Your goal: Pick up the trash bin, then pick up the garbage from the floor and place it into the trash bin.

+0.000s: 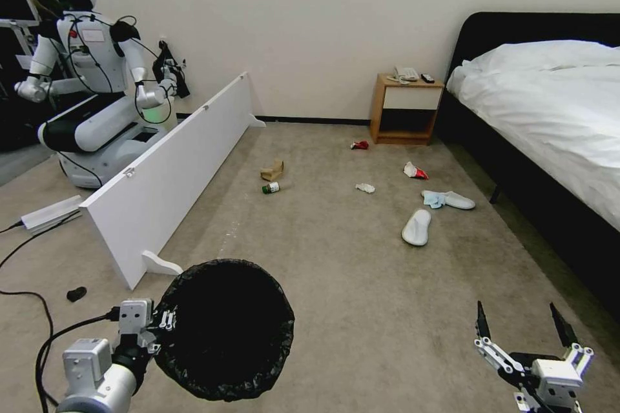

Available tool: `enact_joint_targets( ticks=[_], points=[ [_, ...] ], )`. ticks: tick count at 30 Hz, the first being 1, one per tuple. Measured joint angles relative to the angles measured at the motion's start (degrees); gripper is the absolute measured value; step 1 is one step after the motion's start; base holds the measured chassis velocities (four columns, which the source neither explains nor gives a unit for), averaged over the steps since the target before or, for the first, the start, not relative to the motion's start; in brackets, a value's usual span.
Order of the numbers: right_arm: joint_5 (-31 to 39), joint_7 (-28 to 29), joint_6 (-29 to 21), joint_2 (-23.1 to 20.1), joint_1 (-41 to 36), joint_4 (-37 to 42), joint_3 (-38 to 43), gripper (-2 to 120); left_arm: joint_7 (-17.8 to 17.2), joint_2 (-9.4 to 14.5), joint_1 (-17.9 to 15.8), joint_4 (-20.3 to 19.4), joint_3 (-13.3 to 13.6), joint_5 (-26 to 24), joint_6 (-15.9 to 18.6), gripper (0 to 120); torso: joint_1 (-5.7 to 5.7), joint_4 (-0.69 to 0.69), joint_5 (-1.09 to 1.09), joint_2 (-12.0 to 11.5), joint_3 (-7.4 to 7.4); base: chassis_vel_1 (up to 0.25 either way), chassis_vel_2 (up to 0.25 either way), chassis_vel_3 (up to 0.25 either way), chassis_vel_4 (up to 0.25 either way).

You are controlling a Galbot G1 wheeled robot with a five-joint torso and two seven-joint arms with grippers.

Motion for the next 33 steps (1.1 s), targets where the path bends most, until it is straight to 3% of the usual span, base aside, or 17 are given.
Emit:
enact_joint_targets(
  ticks=[33],
  points=[
    [0.4, -0.4, 0.4, 0.0, 0.0, -0.1, 0.1, 100, 0.0, -0.1, -0.2, 0.1, 0.1, 0.0, 0.1, 4, 0.0, 0.0, 0.0, 0.0, 0.0, -0.14, 0.147, 0.143, -0.143]
  ],
)
